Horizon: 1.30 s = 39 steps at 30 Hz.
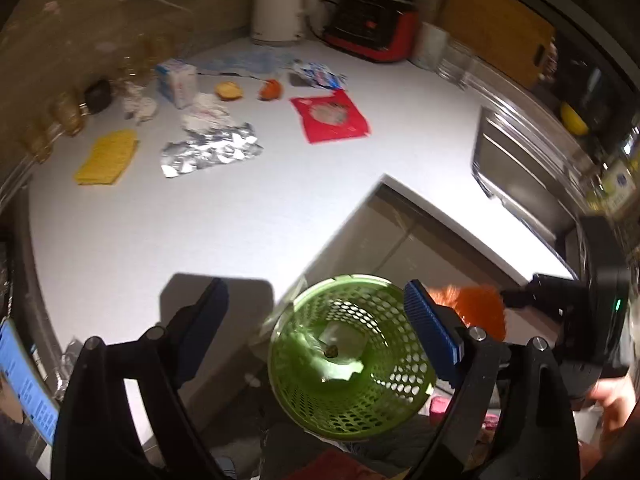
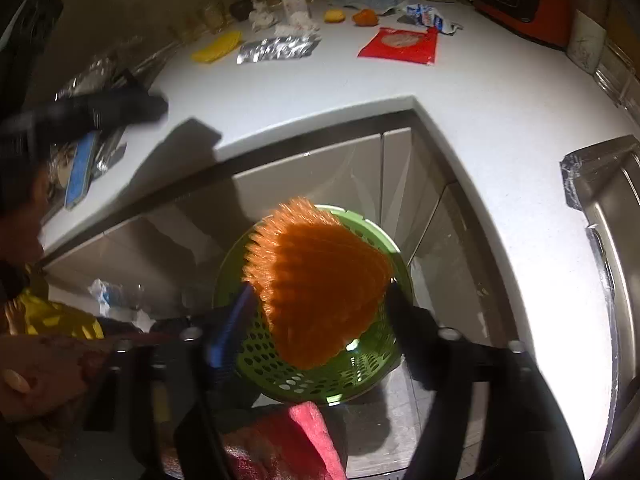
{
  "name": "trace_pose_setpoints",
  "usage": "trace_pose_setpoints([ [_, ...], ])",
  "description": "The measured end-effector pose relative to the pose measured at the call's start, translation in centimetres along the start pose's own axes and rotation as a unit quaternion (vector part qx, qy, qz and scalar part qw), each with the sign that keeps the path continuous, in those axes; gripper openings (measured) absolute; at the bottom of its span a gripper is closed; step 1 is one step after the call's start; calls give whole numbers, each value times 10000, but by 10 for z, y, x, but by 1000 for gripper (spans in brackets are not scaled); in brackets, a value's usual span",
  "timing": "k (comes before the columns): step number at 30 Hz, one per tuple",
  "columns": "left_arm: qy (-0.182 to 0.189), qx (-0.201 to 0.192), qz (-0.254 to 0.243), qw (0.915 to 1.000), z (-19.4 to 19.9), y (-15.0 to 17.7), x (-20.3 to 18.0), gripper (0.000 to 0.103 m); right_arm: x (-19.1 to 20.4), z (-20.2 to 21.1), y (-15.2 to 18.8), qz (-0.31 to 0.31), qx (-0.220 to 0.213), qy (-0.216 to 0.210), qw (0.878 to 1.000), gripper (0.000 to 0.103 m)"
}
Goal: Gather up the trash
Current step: 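Drop the taro and orange foam net into the green basket with both tools, then grasp the yellow foam net with the left tool while the right tool grasps crumpled tissue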
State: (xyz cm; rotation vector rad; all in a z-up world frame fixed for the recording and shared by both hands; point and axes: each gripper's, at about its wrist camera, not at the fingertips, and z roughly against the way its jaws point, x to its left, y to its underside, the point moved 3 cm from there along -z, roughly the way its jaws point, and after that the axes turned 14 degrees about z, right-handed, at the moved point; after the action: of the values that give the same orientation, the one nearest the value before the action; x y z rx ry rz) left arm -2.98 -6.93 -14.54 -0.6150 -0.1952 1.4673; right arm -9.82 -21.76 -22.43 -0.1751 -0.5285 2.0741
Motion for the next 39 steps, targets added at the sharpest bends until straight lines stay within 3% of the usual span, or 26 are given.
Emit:
trace_pose_setpoints([
  [3,-123,-128,371,9992,3,-11,17,86,-1,-3,1,64,-6,-77,9999,90],
  [10,-574,-413,922,9932,5,-30,47,86,-15,7,-22,251,-324,-113,9991,95],
  [15,-878,-635,1090,9881,9,-51,66,86,-27,11,-57,378,-586,70,9975,97],
  [22,-1182,-924,1226,9810,0,-96,110,86,-41,3,-115,103,-775,401,9961,97],
  [30,-1280,-834,999,9832,-51,-152,174,86,-33,-27,-183,-292,-902,625,9935,97],
  [39,-1317,-247,755,9881,-126,-188,222,86,-27,-64,-220,-762,-713,703,9921,97],
])
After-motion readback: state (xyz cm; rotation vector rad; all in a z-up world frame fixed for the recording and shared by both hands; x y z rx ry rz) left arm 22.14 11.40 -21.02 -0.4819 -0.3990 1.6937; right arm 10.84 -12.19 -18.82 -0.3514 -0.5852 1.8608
